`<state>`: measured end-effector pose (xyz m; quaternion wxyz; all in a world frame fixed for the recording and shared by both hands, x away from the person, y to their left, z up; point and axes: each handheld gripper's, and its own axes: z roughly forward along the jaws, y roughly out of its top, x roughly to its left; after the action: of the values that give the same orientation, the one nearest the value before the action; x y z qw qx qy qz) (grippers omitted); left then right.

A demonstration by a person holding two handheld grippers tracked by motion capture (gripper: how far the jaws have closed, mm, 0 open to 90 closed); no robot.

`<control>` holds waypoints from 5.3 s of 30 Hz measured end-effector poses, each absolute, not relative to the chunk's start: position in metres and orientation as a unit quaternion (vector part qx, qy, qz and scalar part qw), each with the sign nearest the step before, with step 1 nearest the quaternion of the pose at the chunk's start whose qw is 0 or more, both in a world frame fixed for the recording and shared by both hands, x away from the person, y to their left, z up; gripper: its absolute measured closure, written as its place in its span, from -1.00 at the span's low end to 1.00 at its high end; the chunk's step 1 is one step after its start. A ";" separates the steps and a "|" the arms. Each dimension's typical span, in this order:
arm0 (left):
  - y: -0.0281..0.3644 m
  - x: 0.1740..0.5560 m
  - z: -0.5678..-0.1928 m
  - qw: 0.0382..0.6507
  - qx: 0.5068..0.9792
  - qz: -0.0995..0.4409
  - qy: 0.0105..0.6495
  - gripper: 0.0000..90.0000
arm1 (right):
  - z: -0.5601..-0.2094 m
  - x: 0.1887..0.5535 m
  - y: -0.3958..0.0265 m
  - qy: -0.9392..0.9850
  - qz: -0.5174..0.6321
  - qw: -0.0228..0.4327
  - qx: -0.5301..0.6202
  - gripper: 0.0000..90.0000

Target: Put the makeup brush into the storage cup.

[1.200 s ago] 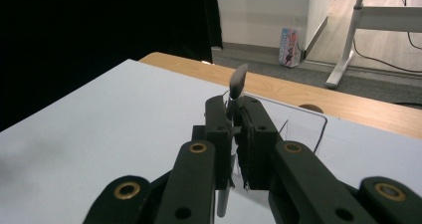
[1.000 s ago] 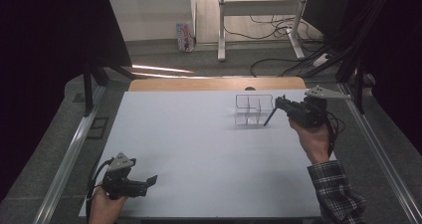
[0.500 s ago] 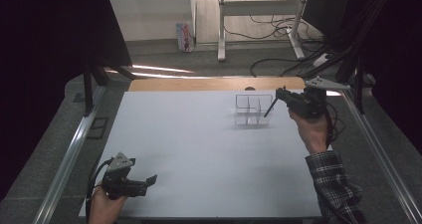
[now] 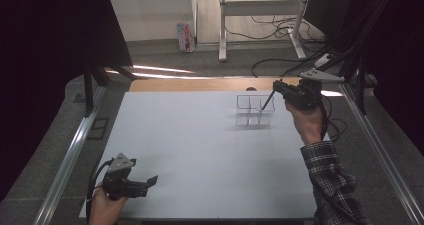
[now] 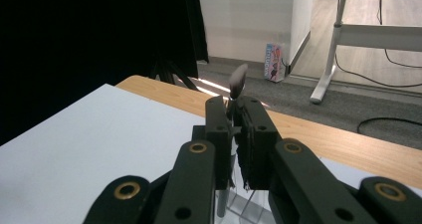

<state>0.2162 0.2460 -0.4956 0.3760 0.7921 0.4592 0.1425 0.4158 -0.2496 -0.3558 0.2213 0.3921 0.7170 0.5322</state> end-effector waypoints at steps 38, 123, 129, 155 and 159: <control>0.246 0.216 -0.496 0.377 0.792 0.145 0.458 -0.97 | -0.381 0.460 -0.220 0.728 0.503 0.248 0.396 0.86; 0.247 0.216 -0.497 0.378 0.791 0.135 0.462 -0.97 | -0.428 0.468 -0.211 0.760 0.454 0.202 0.420 -0.96; 0.248 0.216 -0.497 0.379 0.791 0.134 0.461 -0.97 | -0.427 0.464 -0.211 0.764 0.450 0.200 0.418 -0.98; 0.247 0.216 -0.497 0.382 0.792 0.131 0.457 -0.97 | -0.414 0.440 -0.221 0.779 0.446 0.180 0.401 -1.00; 0.247 0.216 -0.497 0.383 0.792 0.130 0.457 -0.97 | -0.412 0.435 -0.221 0.782 0.446 0.178 0.397 -1.00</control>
<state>0.2162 0.2472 -0.4968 0.3829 0.7920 0.4573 0.1302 0.4352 -0.2210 -0.4123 0.1780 0.3972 0.7821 0.4459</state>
